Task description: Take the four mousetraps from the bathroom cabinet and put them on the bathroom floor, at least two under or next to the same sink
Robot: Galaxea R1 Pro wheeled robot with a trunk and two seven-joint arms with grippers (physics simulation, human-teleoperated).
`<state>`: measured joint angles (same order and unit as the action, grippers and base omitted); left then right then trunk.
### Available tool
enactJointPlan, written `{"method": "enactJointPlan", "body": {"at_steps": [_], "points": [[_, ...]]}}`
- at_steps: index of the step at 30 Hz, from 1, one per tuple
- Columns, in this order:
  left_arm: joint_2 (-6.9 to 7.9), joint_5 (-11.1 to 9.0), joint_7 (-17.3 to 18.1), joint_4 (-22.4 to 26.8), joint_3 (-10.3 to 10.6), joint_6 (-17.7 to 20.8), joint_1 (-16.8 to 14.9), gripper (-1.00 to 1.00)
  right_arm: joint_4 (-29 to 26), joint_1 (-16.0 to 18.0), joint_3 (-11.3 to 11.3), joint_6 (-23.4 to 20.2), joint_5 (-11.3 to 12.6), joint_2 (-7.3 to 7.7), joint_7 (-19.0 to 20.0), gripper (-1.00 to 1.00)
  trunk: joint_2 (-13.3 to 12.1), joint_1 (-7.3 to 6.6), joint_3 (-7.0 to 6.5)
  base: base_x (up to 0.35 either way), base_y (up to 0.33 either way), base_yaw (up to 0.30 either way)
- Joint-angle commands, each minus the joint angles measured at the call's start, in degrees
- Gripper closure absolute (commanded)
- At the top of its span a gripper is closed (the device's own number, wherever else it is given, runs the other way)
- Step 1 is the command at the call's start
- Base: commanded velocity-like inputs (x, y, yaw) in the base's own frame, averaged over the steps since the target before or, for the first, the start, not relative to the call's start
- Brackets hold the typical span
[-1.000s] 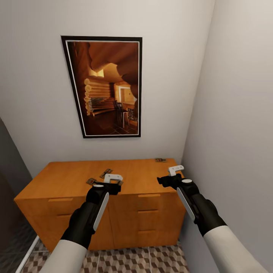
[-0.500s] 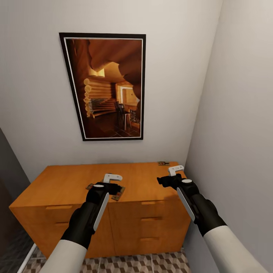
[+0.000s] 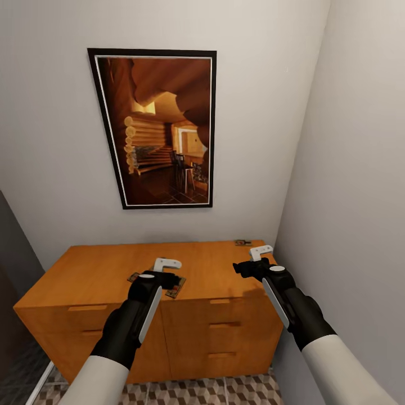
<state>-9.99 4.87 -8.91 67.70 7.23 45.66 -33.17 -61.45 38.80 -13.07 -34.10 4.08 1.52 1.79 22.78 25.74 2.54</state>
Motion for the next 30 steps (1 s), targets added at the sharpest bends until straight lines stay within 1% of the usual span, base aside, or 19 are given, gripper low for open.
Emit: {"method": "enactJointPlan", "body": {"at_steps": [1,4,7,8,16,21,30], "points": [[-0.01,0.5,0.1,-0.1,0.1,0.3,-0.1,-1.0,-0.1,0.1,-0.1,-0.3,0.4,0.06,-0.1,-1.0,0.1,0.04,0.14,0.0,0.0,0.0],[-0.01,0.5,0.1,-0.7,0.2,0.3,-0.1,-1.0,-0.1,0.1,-0.1,-0.3,0.4,0.06,-0.1,-1.0,0.1,0.04,0.14,0.0,0.0,0.0],[-0.01,0.5,0.1,-1.1,0.9,0.3,-0.1,-1.0,-0.1,0.1,-0.1,-0.3,0.4,0.06,-0.1,-1.0,0.1,0.04,0.14,0.0,0.0,0.0],[-0.01,0.5,0.1,-1.3,1.8,0.3,-0.1,-1.0,-0.1,0.1,-0.1,-0.3,0.4,0.06,-0.1,-1.0,0.1,0.04,0.14,0.0,0.0,0.0],[-0.01,0.6,0.1,-1.6,6.6,0.3,-0.1,-1.0,-0.1,0.1,-0.1,-0.3,0.4,0.06,-0.1,-1.0,0.1,0.04,0.14,0.0,0.0,0.0],[-0.01,0.6,0.1,-1.6,7.3,0.3,-0.1,-1.0,-0.1,0.1,-0.1,-0.3,0.4,0.06,-0.1,-1.0,0.1,0.04,0.14,0.0,0.0,0.0],[-0.01,0.6,0.1,-1.6,7.6,0.3,-0.1,-1.0,0.0,0.1,-0.1,-0.3,0.4,0.06,-0.1,-1.0,0.1,0.04,0.14,0.0,0.0,0.0]]}}
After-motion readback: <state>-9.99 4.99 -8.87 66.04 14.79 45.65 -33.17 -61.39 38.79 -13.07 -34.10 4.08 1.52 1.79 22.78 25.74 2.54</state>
